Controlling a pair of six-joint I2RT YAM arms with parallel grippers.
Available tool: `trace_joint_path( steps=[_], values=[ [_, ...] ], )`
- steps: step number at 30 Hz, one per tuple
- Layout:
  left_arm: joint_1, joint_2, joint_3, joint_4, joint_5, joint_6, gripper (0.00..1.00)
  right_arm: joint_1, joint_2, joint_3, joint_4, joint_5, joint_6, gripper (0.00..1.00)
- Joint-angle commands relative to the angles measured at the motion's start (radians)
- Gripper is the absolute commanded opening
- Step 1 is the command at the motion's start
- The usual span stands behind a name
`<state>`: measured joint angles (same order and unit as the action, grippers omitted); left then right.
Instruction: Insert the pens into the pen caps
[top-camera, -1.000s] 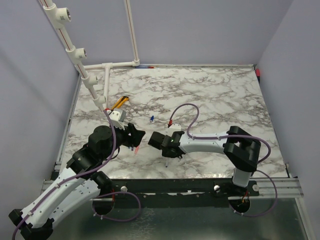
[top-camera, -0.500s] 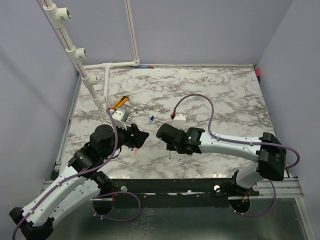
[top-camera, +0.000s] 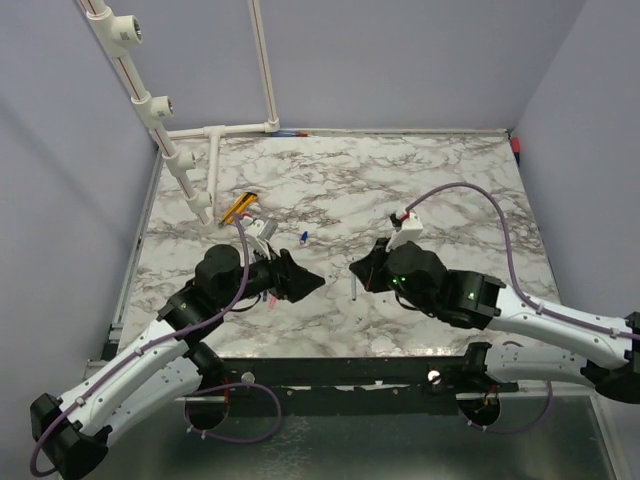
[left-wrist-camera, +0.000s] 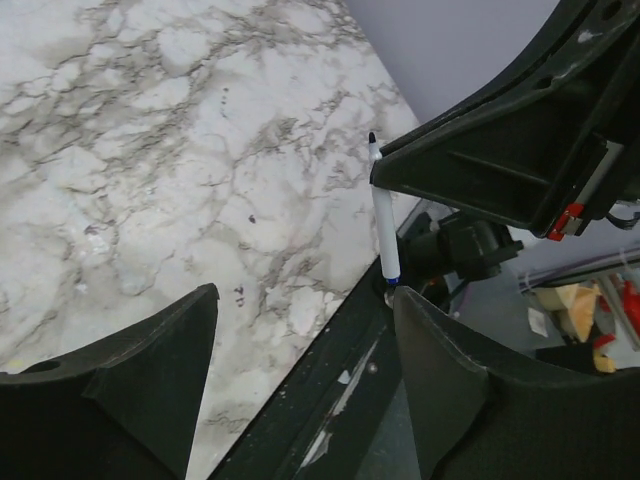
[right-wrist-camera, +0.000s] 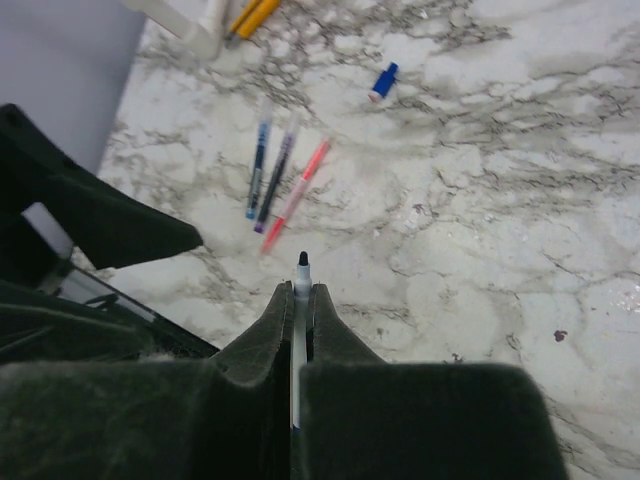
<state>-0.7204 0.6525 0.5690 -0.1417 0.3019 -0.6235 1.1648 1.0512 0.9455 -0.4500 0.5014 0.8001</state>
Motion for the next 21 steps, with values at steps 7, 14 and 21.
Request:
trace_joint_path(
  steps=[7,14,21],
  values=[
    [0.001,0.064,-0.091,0.423,0.276,-0.234,0.70,-0.001,-0.144,-0.052,0.335,-0.150,-0.178,0.01],
    [0.000,0.080,-0.061,0.504,0.363,-0.249,0.69,-0.001,-0.128,-0.024,0.433,-0.251,-0.211,0.01],
    [-0.001,0.079,-0.022,0.513,0.410,-0.252,0.68,-0.002,-0.085,-0.023,0.521,-0.327,-0.207,0.01]
  ],
)
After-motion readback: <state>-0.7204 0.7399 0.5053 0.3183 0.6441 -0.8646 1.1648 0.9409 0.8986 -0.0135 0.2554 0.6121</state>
